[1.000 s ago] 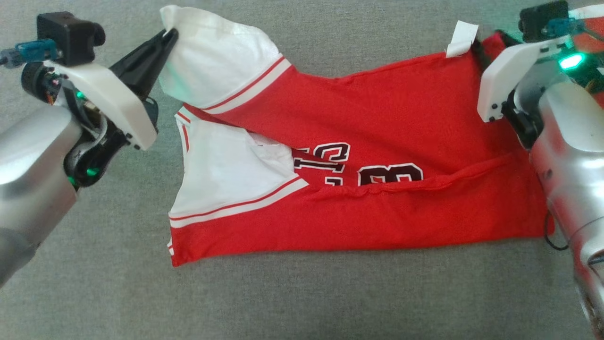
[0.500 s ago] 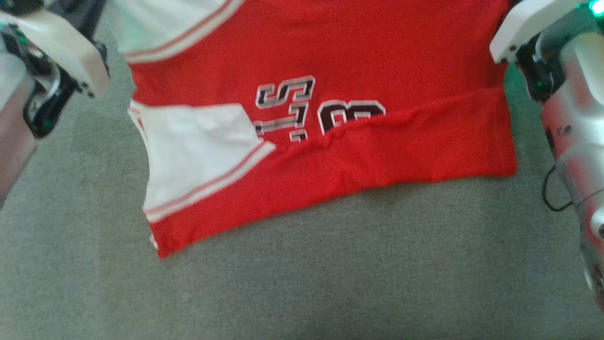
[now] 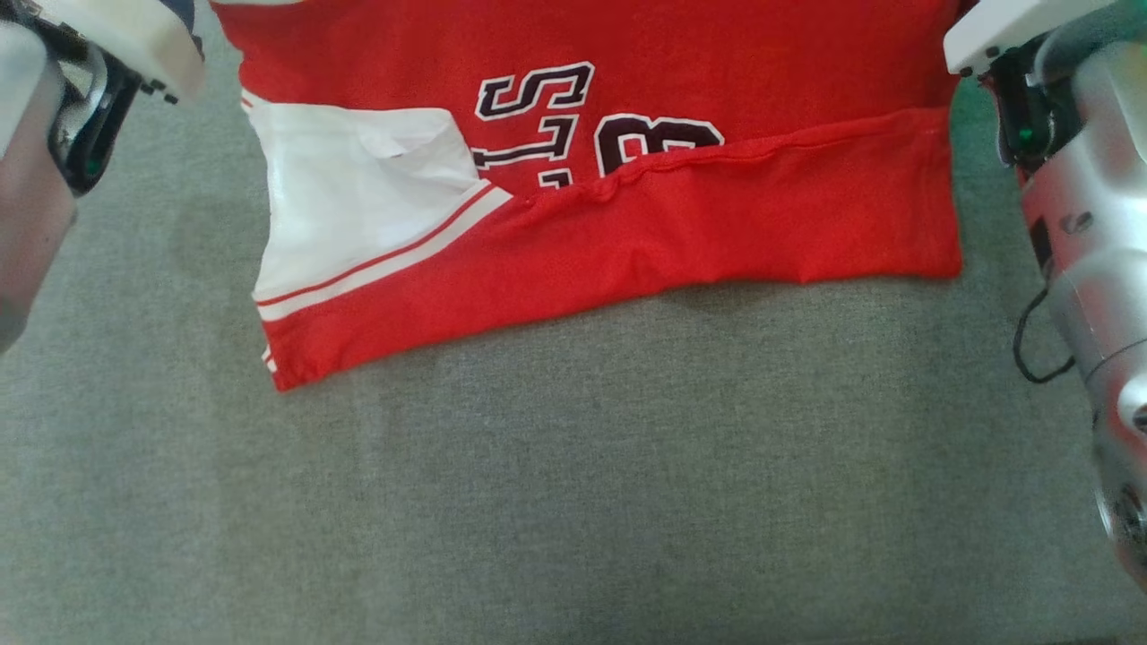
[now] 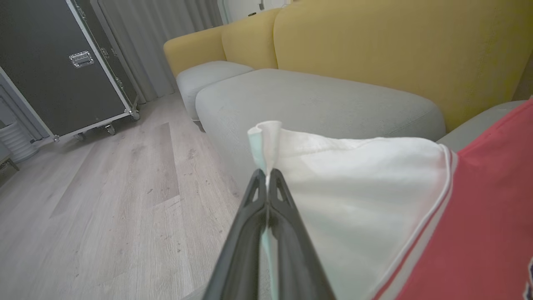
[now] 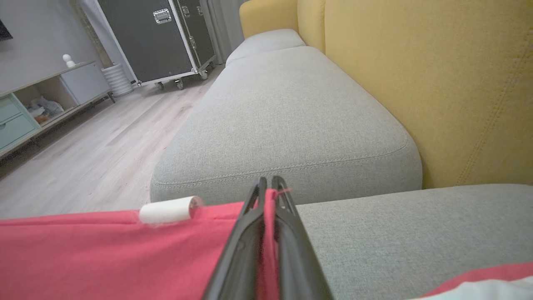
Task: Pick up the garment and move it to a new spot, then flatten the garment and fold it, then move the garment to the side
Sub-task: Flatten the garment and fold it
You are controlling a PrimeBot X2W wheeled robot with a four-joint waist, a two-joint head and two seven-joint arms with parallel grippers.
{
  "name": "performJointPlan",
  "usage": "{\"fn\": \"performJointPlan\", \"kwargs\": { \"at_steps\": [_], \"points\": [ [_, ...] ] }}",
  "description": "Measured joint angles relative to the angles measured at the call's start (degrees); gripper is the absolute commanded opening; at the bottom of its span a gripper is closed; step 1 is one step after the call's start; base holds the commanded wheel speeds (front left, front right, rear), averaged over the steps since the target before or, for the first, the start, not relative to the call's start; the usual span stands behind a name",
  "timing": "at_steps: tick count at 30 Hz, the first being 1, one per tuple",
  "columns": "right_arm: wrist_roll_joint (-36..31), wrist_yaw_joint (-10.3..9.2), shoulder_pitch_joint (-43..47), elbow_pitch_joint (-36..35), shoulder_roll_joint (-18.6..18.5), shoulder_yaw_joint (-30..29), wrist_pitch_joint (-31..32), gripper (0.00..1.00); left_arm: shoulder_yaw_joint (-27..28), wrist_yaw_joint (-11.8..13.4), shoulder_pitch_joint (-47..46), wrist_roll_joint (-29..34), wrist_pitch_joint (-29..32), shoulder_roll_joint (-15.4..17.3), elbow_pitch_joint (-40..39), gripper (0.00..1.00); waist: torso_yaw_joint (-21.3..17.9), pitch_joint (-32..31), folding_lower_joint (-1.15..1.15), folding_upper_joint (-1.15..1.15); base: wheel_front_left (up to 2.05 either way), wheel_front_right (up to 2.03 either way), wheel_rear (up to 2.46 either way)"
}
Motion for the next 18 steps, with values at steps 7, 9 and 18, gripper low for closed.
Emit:
{"fn": "performJointPlan", "kwargs": {
  "at_steps": [7,9,18],
  "points": [
    [2.3,0.0,2.1,0.5,-0.6,2.8,1.0,0.0,-0.1,-0.5,7.1,-5.9,0.9,1.0,-5.3,0.0,1.1,-2.6,-0.01,0.0,0.0,0.0,0.0],
    [2.9,0.0,3.7,0.7,-1.3,4.0,2.3,0.0,-2.1,-0.5,9.7,-9.9,2.6,2.4,-10.3,0.0,1.4,-3.5,-0.01,0.0,0.0,0.0,0.0],
    [8.0,0.0,10.9,-2.0,-4.2,10.5,10.1,0.0,-7.3,-0.5,12.8,-17.6,9.1,13.3,-23.9,0.0,2.1,-7.5,-0.01,0.0,0.0,0.0,0.0]
  ]
}}
